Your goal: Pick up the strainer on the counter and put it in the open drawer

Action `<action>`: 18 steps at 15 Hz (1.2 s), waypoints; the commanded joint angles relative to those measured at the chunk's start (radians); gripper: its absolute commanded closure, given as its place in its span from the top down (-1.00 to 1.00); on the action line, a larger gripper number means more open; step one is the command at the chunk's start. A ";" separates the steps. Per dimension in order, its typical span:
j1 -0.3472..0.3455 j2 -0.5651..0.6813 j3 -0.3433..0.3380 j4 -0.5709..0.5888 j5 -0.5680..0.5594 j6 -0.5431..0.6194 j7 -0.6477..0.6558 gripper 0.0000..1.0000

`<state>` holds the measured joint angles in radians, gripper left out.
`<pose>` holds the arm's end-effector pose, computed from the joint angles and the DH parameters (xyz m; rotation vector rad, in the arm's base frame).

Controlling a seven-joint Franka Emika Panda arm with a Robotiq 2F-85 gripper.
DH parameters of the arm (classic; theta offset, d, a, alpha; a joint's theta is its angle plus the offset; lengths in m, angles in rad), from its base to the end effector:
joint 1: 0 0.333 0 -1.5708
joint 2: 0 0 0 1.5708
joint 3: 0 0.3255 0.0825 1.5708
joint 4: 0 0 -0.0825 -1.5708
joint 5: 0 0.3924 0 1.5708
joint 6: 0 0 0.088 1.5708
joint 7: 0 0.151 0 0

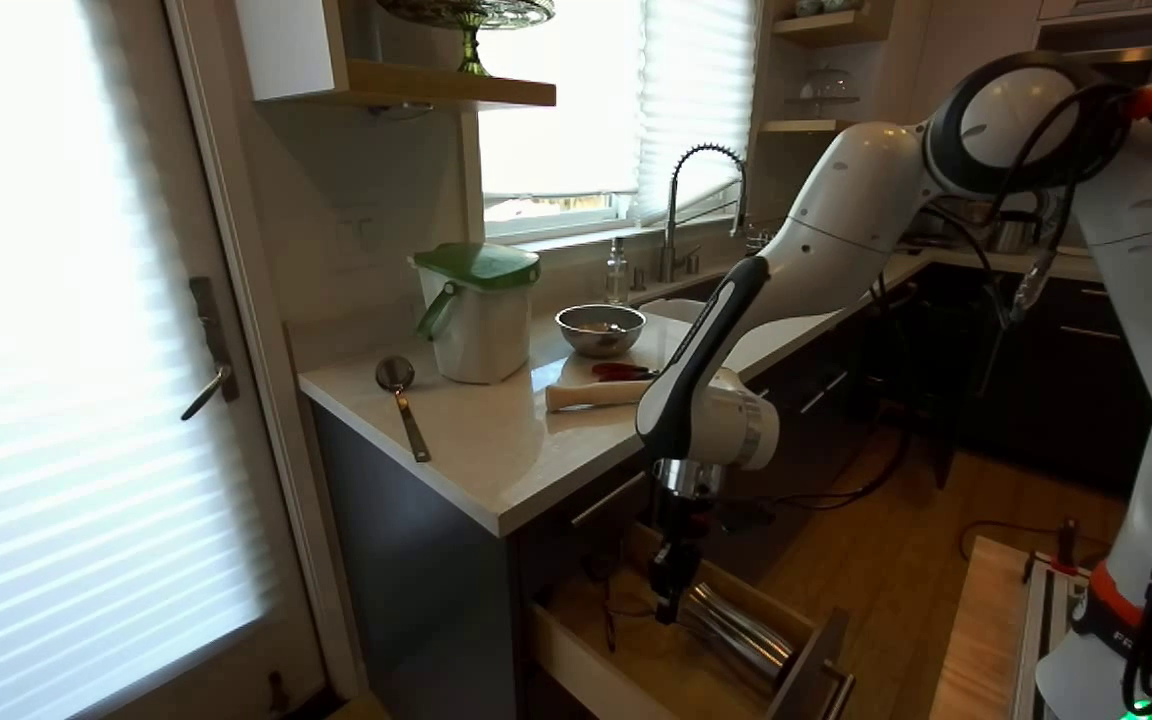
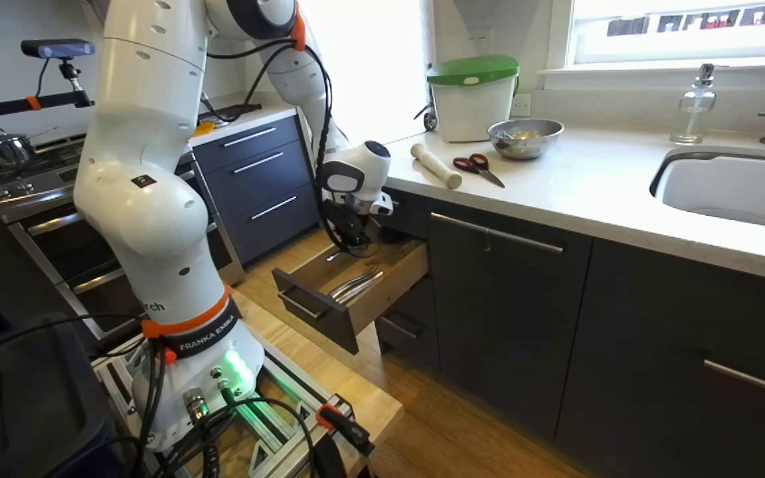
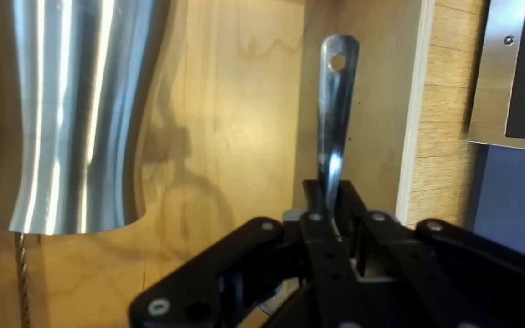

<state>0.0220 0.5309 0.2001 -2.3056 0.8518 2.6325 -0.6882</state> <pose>0.4753 0.1194 0.0618 -2.6693 -0.1252 0.1459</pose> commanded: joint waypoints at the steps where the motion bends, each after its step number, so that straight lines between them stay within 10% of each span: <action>1: -0.039 0.115 0.035 0.089 0.001 0.016 -0.002 -0.94; 18: -0.158 0.226 0.106 0.140 0.378 0.236 -0.043 -0.94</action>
<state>-0.1203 0.7451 0.2860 -2.1557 1.1718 2.8205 -0.7004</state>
